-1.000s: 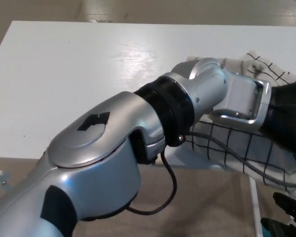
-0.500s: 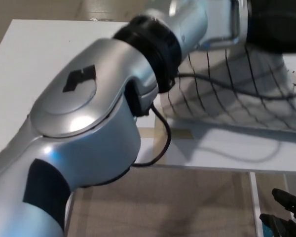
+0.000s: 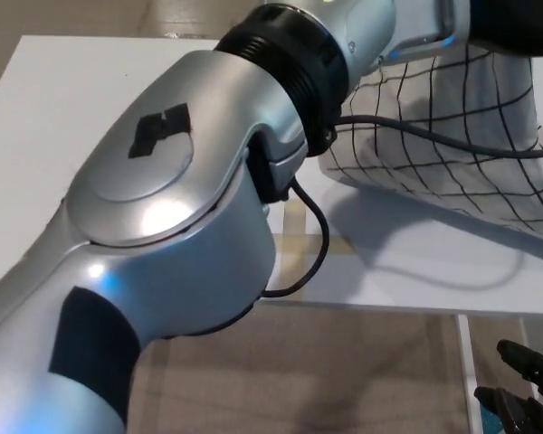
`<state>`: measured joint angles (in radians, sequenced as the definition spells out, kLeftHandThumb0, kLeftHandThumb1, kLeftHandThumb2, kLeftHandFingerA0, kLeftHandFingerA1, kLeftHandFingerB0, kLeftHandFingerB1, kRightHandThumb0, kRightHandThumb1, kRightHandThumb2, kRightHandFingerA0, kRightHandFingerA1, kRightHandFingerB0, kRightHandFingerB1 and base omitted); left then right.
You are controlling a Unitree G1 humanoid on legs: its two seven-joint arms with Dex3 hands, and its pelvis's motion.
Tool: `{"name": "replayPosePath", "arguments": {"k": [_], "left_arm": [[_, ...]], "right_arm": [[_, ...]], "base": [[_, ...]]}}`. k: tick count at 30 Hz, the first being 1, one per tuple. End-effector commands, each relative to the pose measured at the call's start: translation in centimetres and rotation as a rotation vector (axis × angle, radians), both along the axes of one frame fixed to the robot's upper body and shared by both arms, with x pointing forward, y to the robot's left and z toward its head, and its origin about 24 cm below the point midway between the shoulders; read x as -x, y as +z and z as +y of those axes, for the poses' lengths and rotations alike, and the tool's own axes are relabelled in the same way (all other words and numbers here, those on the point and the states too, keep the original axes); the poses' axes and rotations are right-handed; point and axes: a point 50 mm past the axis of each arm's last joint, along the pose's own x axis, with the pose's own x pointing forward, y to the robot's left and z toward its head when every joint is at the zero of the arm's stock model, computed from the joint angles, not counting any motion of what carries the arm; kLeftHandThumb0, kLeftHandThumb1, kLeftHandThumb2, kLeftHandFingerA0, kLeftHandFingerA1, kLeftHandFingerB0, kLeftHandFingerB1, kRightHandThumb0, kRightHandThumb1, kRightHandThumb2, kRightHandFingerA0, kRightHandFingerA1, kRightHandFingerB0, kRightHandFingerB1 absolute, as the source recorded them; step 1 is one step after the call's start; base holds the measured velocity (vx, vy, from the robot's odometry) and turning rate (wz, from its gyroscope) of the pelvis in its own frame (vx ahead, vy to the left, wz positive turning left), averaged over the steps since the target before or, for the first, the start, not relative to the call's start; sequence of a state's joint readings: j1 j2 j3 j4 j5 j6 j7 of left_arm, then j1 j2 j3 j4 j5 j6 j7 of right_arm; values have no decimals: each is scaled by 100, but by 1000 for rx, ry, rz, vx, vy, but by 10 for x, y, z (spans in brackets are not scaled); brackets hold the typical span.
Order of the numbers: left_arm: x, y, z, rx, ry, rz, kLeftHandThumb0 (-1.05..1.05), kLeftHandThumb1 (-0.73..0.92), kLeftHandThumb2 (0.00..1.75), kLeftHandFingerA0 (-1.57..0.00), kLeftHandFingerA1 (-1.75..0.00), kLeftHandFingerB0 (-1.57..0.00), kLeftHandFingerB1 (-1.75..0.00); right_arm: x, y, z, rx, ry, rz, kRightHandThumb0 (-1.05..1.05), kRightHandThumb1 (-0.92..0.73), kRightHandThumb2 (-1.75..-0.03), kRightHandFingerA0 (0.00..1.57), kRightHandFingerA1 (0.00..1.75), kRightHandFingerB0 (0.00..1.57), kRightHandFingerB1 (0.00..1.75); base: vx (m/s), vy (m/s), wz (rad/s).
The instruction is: Use the left hand to fold a white towel with checkered patterns in half.
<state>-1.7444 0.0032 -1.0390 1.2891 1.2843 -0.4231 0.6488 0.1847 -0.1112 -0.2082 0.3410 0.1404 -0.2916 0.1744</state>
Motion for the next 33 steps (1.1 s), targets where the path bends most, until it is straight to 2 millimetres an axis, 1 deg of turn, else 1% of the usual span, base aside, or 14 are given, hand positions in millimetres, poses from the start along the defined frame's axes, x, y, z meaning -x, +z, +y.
{"name": "replayPosePath", "arguments": {"k": [1, 4, 5, 9, 11, 14, 15, 17, 18, 19, 20, 21, 22, 33], "left_arm": [[8, -12, -13, -9, -55, -1, -34, 47, 55, -86, -175, -98, -111], [17, -29, -23, -35, -118, 35, -35, 46, 55, -88, -175, -92, -124], [20, -38, -29, -72, -116, 54, -39, 46, 54, -87, -175, -81, -149], [31, -66, -41, -141, -123, 131, -32, 47, 56, -89, -175, -77, -155], [41, -98, -48, -184, -130, 238, -30, 48, 54, -89, -175, -76, -157], [44, -109, -48, -190, -128, 278, -30, 49, 55, -90, -175, -77, -158], [45, -116, -48, -189, -114, 318, -35, 33, 69, -124, -151, -96, -133], [46, -120, -49, -184, -97, 354, -34, 34, 69, -124, -151, -96, -133], [46, -120, -49, -187, -76, 366, -29, 48, 54, -85, -145, -91, -75], [45, -120, -50, -190, -53, 379, -29, 48, 54, -85, -145, -91, -75], [43, -119, -50, -197, -16, 385, -39, 46, 55, -57, -58, -57, -40], [39, -119, -51, -187, 59, 398, -83, 49, 84, 0, 0, 0, -4], [34, -120, -52, -154, 201, 444, -87, 58, 58, 0, 0, 0, 0], [24, -77, -54, -48, 279, 508, -100, 69, 63, 0, 0, 0, 0]], "right_arm": [[0, 1, -2, -10, -3, 8, -43, -69, -61, 69, 54, 57, 44], [-1, 1, -2, -16, -7, 12, -43, -70, -61, 69, 54, 57, 44], [-1, 2, -1, -20, -7, 9, -43, -70, -61, 70, 54, 57, 44], [-3, 4, -1, -37, -11, 2, -43, -71, -61, 70, 54, 57, 44], [-2, 5, 0, -39, -8, 5, -44, -71, -62, 71, 55, 57, 44], [-1, 5, -2, -38, -5, 8, -45, -71, -62, 71, 55, 57, 44], [-1, 6, -2, -46, -7, 8, -45, -71, -61, 71, 55, 57, 44], [-1, 7, -2, -57, -9, 9, -44, -71, -61, 72, 55, 57, 44], [-2, 7, -2, -59, -5, 6, -44, -70, -61, 73, 55, 57, 44], [-3, 8, -2, -59, 1, 3, -44, -70, -61, 73, 55, 57, 44], [-3, 8, -2, -67, 2, 1, -44, -70, -61, 73, 56, 57, 44], [-5, 8, -2, -68, -2, 2, -43, -71, -62, 74, 56, 59, 45], [-7, 8, -2, -69, -11, 3, -43, -71, -62, 75, 57, 60, 45], [-7, 8, -4, -30, 15, 1, -42, -69, -61, 78, 57, 62, 46]], "base": [[0, 0, 0], [0, 0, 0], [0, 0, 0], [0, 0, 0], [0, 0, 0], [0, 0, 0], [0, 0, 0], [0, 0, 0], [0, 0, 0], [0, 0, 0], [0, 0, 0], [0, 0, 0], [0, 0, 0], [0, 0, 0]]}}
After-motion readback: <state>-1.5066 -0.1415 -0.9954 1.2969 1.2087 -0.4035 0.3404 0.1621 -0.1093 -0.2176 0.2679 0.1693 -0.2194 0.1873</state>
